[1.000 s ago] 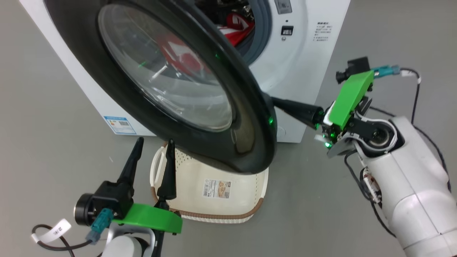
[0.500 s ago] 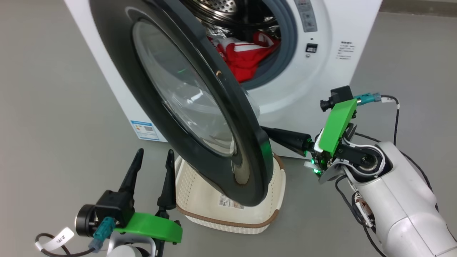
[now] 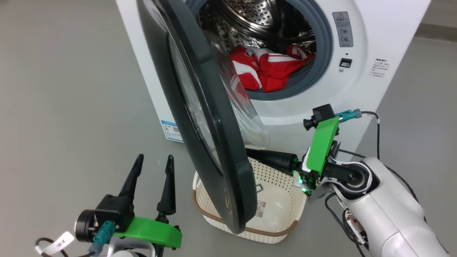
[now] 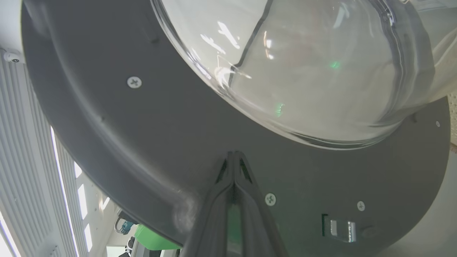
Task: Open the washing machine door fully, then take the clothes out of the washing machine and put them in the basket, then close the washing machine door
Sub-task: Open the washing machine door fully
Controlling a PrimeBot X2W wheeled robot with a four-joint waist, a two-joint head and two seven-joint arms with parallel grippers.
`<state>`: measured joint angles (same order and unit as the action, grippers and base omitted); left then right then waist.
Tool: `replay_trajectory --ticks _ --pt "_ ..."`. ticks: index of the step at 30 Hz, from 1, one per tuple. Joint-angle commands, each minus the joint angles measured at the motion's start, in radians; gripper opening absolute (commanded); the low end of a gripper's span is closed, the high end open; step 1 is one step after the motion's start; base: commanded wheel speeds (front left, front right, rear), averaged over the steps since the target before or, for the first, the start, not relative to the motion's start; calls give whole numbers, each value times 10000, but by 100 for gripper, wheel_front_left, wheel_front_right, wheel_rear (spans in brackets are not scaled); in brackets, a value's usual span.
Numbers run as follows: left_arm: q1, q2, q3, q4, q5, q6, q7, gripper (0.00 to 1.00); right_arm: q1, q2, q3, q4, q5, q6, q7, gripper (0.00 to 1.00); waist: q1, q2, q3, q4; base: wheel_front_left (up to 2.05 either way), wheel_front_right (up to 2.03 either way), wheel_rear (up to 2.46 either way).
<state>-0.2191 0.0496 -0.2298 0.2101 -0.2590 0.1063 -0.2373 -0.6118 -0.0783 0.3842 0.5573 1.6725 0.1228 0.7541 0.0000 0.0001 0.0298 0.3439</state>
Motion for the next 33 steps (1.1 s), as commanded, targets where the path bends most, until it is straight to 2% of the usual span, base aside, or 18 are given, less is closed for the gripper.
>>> replay_trajectory --ticks 1,17,33 --pt "-8 201 283 -291 -46 87 22 100 66 278 264 -373 146 79 23 0 0 -1 -129 206 0 0 0" --pt "102 255 42 -380 -129 127 159 100 439 280 1301 -583 1002 79 -426 0 0 -1 -292 1017 0 0 0" --pt "129 310 -50 -396 -246 186 145 100 358 54 2071 -729 1693 79 -853 0 0 -1 -317 1357 0 0 0"
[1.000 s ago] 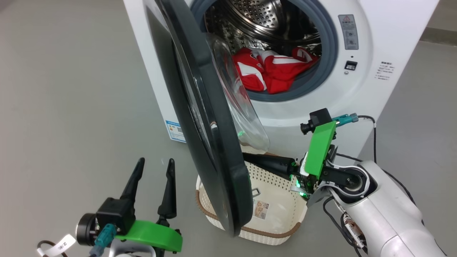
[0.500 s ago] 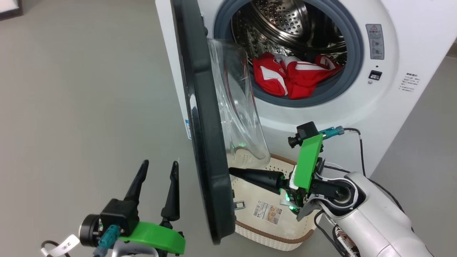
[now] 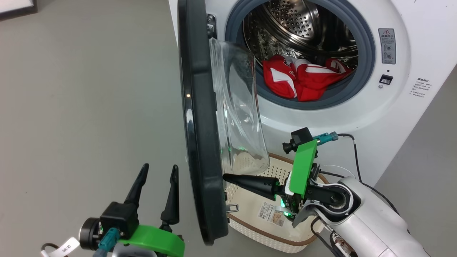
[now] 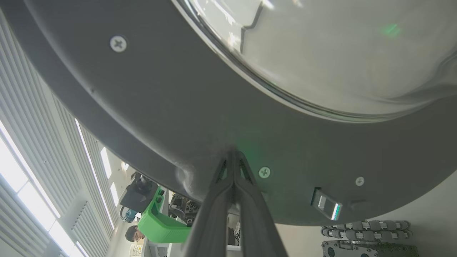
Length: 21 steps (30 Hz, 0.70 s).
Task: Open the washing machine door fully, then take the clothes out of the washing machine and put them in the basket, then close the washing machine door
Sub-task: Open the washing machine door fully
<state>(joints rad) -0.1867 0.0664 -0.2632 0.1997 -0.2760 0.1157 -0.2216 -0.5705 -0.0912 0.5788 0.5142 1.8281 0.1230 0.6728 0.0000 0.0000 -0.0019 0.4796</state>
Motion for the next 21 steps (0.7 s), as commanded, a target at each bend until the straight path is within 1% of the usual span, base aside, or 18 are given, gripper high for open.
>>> replay_trajectory --ticks 1,7,10,11,12,14,15,16,17,21 --pt "-194 141 281 -292 -81 104 -16 100 -71 153 178 -313 184 77 -71 0 0 0 3 1 0 0 0" --pt "-174 138 250 -323 -118 173 -30 100 -132 -59 552 -476 322 77 -370 0 0 0 4 12 0 0 0" --pt "-151 172 259 -357 -171 178 -39 100 -159 -281 788 -673 74 77 -908 0 0 0 17 29 0 0 0" --pt "-144 181 262 -366 -182 183 -42 100 -159 -350 864 -738 -71 77 -1089 16 0 0 20 34 0 0 0" --pt "-136 190 264 -374 -195 186 -44 100 -141 -401 930 -810 -196 77 -1268 27 0 0 21 41 0 0 0" --pt "-114 209 270 -394 -214 200 -47 100 -121 -556 1097 -995 -601 77 -1670 45 0 0 18 45 0 0 0" --pt "-98 219 274 -404 -224 211 -46 100 -109 -648 1199 -1072 -885 77 -1917 62 0 0 14 44 0 0 0" --pt "-80 231 276 -416 -231 222 -44 100 -95 -737 1316 -1150 -1209 77 -2173 85 0 0 9 43 0 0 0" --pt "-62 243 279 -428 -239 233 -39 100 -51 -791 1399 -1216 -1473 77 -2428 100 0 0 2 42 0 0 0" --pt "18 289 282 -486 -265 282 -7 100 183 -895 1525 -1407 -2223 77 -3399 100 0 0 -43 54 0 0 0"
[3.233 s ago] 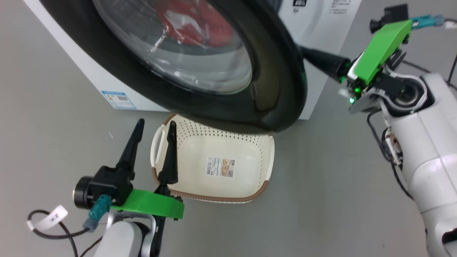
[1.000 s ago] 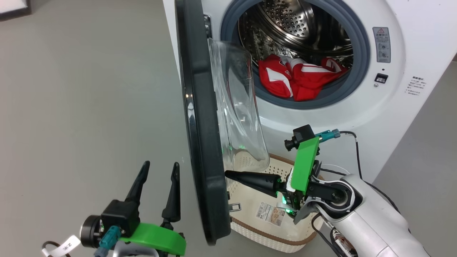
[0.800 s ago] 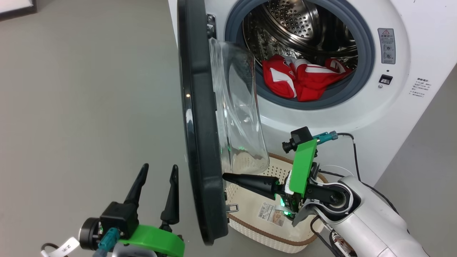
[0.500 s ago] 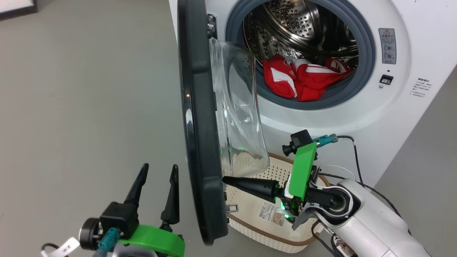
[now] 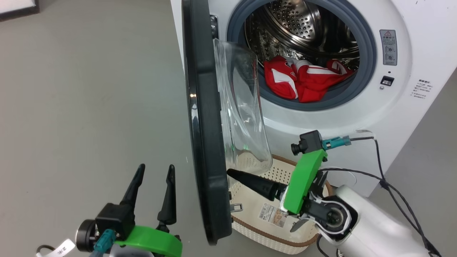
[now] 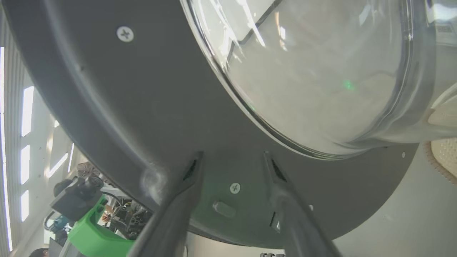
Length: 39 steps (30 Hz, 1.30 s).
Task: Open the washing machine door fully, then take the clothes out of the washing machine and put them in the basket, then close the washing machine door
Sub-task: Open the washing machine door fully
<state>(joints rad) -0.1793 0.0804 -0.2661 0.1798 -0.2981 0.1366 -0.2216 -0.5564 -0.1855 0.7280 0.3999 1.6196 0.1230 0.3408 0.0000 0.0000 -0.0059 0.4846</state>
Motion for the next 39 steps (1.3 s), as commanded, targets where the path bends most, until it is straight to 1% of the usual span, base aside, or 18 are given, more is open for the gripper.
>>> replay_trajectory --ticks 1,3,5,7,10,14,15,16,17,18,23,25,29,34,39 --pt "-35 157 309 -305 -50 88 4 100 59 -30 120 -310 -510 77 -375 100 0 0 -12 9 0 0 0" --pt "21 188 315 -352 -67 107 18 100 158 -129 216 -347 -1218 77 -1048 100 0 0 -30 17 0 0 0" --pt "84 222 330 -406 -95 122 22 100 184 -297 421 -321 -2275 77 -1761 100 0 0 -41 18 0 0 0" --pt "158 253 346 -458 -119 144 23 100 332 -282 473 -258 -3010 77 -2329 100 0 0 -55 12 0 0 0" --pt "281 287 369 -542 -152 193 24 100 554 -220 462 -154 -4056 77 -2985 100 0 0 -77 -5 0 0 0" --pt "455 325 367 -655 -172 248 14 100 801 -149 176 188 -5852 77 -3973 100 0 0 -121 -10 0 0 0" --pt "455 325 367 -655 -172 248 14 100 801 -149 176 188 -5852 77 -3973 100 0 0 -121 -10 0 0 0" --pt "539 340 369 -720 -181 285 11 100 966 -52 -155 382 -6780 77 -4458 100 0 0 -140 -20 0 0 0" --pt "580 347 372 -753 -187 305 9 100 1053 11 -376 470 -7266 77 -4728 100 0 0 -149 -28 0 0 0" --pt "580 347 372 -753 -187 305 9 100 1053 11 -376 470 -7266 77 -4728 100 0 0 -149 -28 0 0 0" --pt "724 371 355 -890 -188 343 -53 100 1666 459 -1811 770 -9662 77 -5575 100 0 0 -188 -54 0 0 0" --pt "773 380 338 -913 -191 339 -78 100 2034 720 -2414 668 -10460 77 -5690 100 0 0 -207 -56 0 0 0" --pt "828 386 326 -965 -199 341 -135 100 2848 1100 -3527 87 -11945 77 -5816 100 0 0 -210 -73 0 0 0" --pt "893 391 339 -1002 -175 360 -226 100 3884 1329 -4698 -941 -13367 77 -5907 100 0 0 -190 -167 0 0 0" --pt "928 399 360 -995 -141 363 -294 100 4641 1348 -5095 -1936 -13872 77 -5961 100 0 0 -160 -259 0 0 0"
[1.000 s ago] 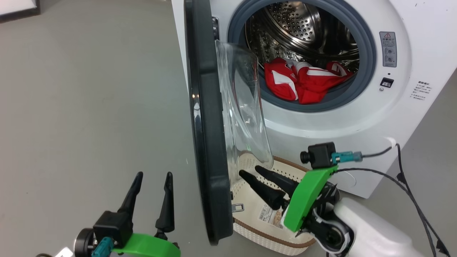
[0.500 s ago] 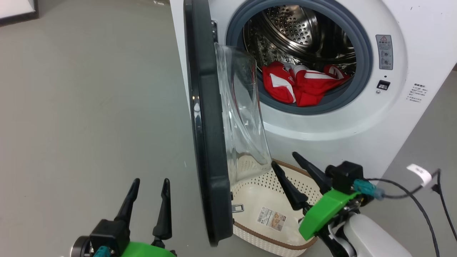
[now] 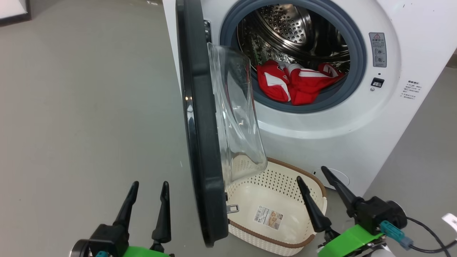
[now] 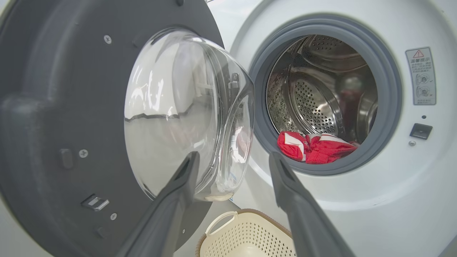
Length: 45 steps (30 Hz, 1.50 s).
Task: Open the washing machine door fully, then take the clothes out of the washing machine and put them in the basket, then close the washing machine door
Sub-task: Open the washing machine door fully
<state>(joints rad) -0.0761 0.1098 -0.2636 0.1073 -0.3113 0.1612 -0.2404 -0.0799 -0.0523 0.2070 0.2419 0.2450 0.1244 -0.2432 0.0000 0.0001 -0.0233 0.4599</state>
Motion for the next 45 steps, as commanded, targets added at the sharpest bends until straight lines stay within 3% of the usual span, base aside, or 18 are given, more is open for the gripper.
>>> replay_trajectory --ticks 1,8,24,25,26,27,28,35,45 --pt "-106 101 334 -265 -3 117 -116 100 -1 16 2 -527 -179 63 -130 100 0 -1 24 -18 0 0 0" --pt "-136 72 362 -190 13 123 -165 100 661 18 -314 -1175 -140 63 -166 100 0 -1 6 -27 0 0 0" --pt "-91 103 284 25 -48 119 -182 100 1038 19 -320 -1248 137 63 -182 100 0 -1 -235 69 0 0 0" --pt "-90 108 284 30 -52 128 -183 79 1056 19 -311 -1252 135 63 -183 100 0 -1 -241 67 0 0 0" --pt "-92 113 286 30 -55 137 -183 41 1074 20 -305 -1256 133 63 -183 100 0 -1 -242 65 0 0 0" --pt "-107 120 289 6 -45 150 -185 12 1092 20 -298 -1255 137 63 -183 100 0 -1 -239 60 0 0 0" --pt "-131 121 291 -45 -30 160 -187 0 1104 20 -293 -1255 143 63 -183 100 0 -1 -232 57 0 0 0" --pt "-469 195 343 -786 208 233 -201 0 1078 20 -299 -1223 203 63 -184 100 0 -1 -136 -21 0 0 0" --pt "-1371 283 87 -2881 693 209 -142 0 952 20 -292 -1142 293 63 -185 100 0 -1 -20 -291 0 0 0"
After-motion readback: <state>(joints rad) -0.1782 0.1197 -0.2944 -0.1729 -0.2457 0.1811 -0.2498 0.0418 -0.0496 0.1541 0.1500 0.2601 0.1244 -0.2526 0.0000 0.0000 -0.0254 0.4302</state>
